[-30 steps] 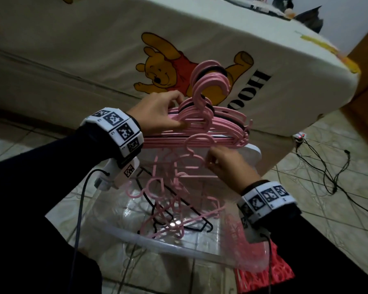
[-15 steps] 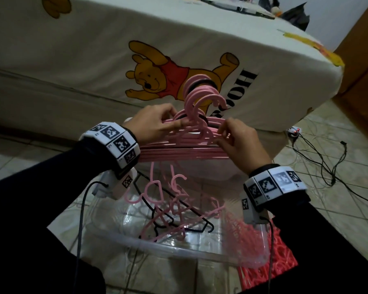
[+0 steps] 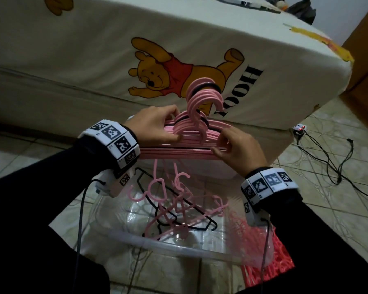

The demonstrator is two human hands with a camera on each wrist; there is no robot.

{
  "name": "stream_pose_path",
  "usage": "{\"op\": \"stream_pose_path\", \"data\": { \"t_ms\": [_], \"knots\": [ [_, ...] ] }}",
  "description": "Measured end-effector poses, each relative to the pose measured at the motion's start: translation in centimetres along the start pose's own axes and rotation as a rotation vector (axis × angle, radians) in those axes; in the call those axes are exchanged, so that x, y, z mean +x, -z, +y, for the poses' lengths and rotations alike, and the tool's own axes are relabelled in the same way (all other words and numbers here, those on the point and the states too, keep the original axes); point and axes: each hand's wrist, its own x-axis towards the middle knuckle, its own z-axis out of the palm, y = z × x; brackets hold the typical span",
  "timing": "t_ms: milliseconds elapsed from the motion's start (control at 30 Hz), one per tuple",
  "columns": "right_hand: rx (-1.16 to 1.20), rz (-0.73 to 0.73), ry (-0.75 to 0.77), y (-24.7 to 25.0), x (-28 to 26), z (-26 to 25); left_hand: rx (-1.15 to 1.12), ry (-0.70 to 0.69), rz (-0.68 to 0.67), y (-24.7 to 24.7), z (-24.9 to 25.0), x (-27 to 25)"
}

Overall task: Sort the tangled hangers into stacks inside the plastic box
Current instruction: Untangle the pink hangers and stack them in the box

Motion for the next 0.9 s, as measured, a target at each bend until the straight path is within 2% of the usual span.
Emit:
{"op": "stream_pose_path", "data": {
  "t_ms": [133, 233, 367, 433, 500, 633, 733, 800, 900],
  "knots": [
    [-0.064, -0.072, -0.025, -2.6, -0.9, 0.9, 0.061, -0.006, 0.005, 0.2, -0.6, 0.0],
    [-0.156, -0.198, 0.009, -4.7, -1.9, 1.2, 0.099, 0.010, -0.008, 0.3, -0.8, -0.2],
    [-0.292, -0.529, 0.026, -9.0, -2.6, 1.4, 0.131, 0.071, -0.021, 0.2, -1.2, -0.1],
    [-0.305, -0.711, -0.024, -11.3, -2.8, 1.5, 0.122, 0.078, -0.030, 0.0, -1.1, 0.1],
    [-0.280, -0.827, -0.084, -13.5, -3.4, 1.8, 0.119, 0.079, -0.054, -0.1, -0.9, 0.3],
    [-0.091, -0.832, -0.348, -17.9, -3.9, 1.9, 0.084, 0.080, -0.088, -0.1, -0.7, 0.4],
    [-0.023, -1.048, -0.335, -20.6, -4.1, 1.5, 0.022, 0.073, -0.098, -0.1, -0.8, 0.5],
    [-0.068, -1.042, -0.278, -21.5, -4.3, 1.6, -0.021, 0.065, -0.089, -0.1, -0.9, 0.6],
    [-0.077, -1.004, -0.271, -21.5, -3.7, 1.5, -0.077, 0.052, -0.048, 0.1, -0.9, 0.4]
  ]
}}
